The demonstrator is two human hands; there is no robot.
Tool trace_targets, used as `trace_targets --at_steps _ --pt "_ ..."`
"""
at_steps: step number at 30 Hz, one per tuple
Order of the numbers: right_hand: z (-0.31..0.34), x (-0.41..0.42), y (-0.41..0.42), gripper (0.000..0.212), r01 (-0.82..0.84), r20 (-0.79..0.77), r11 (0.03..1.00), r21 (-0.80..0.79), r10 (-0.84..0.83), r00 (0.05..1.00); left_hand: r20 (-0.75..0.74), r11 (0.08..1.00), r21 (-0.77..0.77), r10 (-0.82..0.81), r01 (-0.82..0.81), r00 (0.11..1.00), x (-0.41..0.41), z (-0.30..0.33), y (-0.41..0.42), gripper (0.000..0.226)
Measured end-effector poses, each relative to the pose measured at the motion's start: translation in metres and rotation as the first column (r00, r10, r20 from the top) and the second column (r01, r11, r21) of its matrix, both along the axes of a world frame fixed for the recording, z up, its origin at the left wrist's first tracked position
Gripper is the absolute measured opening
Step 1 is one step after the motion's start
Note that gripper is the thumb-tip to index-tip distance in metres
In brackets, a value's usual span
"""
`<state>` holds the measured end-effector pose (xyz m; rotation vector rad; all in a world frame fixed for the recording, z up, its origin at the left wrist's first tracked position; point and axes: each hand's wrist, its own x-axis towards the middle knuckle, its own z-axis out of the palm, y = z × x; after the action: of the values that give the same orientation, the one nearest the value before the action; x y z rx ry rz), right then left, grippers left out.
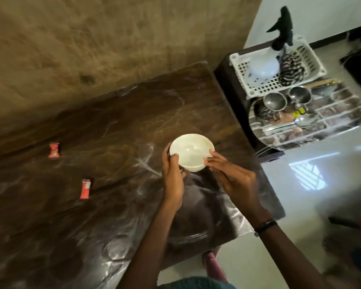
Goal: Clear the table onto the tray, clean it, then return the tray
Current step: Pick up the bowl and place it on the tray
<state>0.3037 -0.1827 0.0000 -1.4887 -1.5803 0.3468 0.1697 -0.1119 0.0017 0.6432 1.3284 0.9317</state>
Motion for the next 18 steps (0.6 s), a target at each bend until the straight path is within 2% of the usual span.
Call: trace_targets --at_steps 2,4,7,10,12,15,18 --pt "0.005 0.021 -0.005 0.030 0.115 -0.077 0.990 -0.083 -0.121 0.990 0.011 0.999 0.024 -0.044 0.044 0.999 0.027 0.001 0.002 0.035" --pt "0.012 0.038 -0.007 0.031 0.227 -0.206 0.945 -0.237 -0.277 0.938 0.006 0.994 0.070 -0.081 0.080 0.997 0.051 0.005 0.003 0.036" --pt "0.020 0.063 -0.007 0.032 0.249 -0.449 0.853 -0.458 -0.464 0.764 -0.100 0.971 0.145 -0.177 0.190 0.979 0.088 0.010 0.001 0.042" --pt "0.020 0.088 -0.004 0.034 0.145 -0.663 0.821 -0.552 -0.538 0.520 -0.189 0.939 0.181 -0.259 0.293 0.947 0.121 0.013 -0.002 0.044" --pt "0.022 0.107 -0.003 0.031 0.116 -0.717 0.811 -0.574 -0.566 0.407 -0.196 0.926 0.182 -0.296 0.332 0.935 0.142 0.016 -0.004 0.045" --pt "0.026 0.133 -0.006 0.026 0.133 -0.744 0.813 -0.566 -0.574 0.343 -0.174 0.901 0.204 -0.352 0.383 0.920 0.170 0.017 -0.007 0.044" --pt "0.027 0.157 -0.009 0.023 0.206 -0.713 0.796 -0.570 -0.603 0.359 -0.164 0.859 0.218 -0.437 0.464 0.885 0.195 0.016 -0.005 0.045"
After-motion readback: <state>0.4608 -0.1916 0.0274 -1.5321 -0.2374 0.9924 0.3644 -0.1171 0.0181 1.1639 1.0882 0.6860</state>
